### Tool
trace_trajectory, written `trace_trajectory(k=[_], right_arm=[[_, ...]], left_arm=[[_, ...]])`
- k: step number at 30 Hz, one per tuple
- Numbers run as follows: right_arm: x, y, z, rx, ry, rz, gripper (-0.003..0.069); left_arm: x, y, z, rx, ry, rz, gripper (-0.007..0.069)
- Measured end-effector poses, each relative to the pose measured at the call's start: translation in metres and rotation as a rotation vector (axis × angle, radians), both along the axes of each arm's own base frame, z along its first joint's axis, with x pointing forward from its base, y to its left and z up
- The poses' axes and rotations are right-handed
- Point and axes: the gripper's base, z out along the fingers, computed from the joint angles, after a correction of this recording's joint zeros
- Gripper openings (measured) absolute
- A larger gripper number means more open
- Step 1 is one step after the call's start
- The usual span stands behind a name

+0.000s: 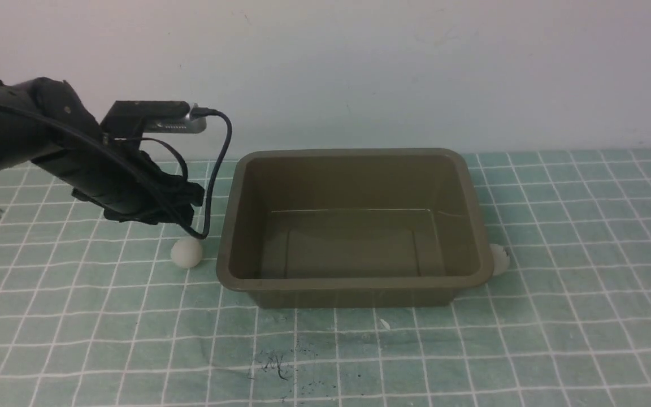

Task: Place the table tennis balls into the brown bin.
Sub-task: 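Reach for and grasp a ping pong ball on the table beside the basket, then drop the ball into the bin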

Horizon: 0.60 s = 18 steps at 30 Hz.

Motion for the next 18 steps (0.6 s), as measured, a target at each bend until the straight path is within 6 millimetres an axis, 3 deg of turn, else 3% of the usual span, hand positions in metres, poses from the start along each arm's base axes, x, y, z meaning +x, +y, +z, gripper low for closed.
trace_trajectory(k=[1, 6, 10, 11, 12, 16, 18], right_arm=[[0.000, 0.000, 0.000, -0.001, 0.000, 0.001, -0.0013], [0.000, 0.000, 0.001, -0.005, -0.006, -0.002, -0.0013], [0.002, -0.001, 0.000, -0.020, 0.003, -0.004, -0.0013], [0.005, -0.001, -0.001, -0.022, 0.016, -0.005, -0.0013], [0.009, -0.002, -0.002, -0.022, 0.032, -0.004, -0.0013], [0.032, -0.002, -0.008, -0.038, 0.144, 0.014, -0.0013], [0.049, -0.004, -0.011, -0.074, 0.203, 0.030, -0.0013]], left_arm=[[0.006, 0.000, -0.011, 0.002, 0.022, 0.000, 0.0427], [0.017, -0.001, -0.043, 0.006, 0.088, 0.001, 0.0465], [0.018, -0.001, -0.058, 0.009, 0.125, 0.000, 0.0430], [0.019, -0.002, -0.060, 0.011, 0.135, -0.004, 0.0382], [0.019, -0.002, -0.060, 0.011, 0.140, -0.007, 0.0348], [0.020, -0.004, -0.039, 0.002, 0.149, -0.033, 0.0345], [0.023, -0.007, -0.007, -0.020, 0.106, -0.047, 0.0345]])
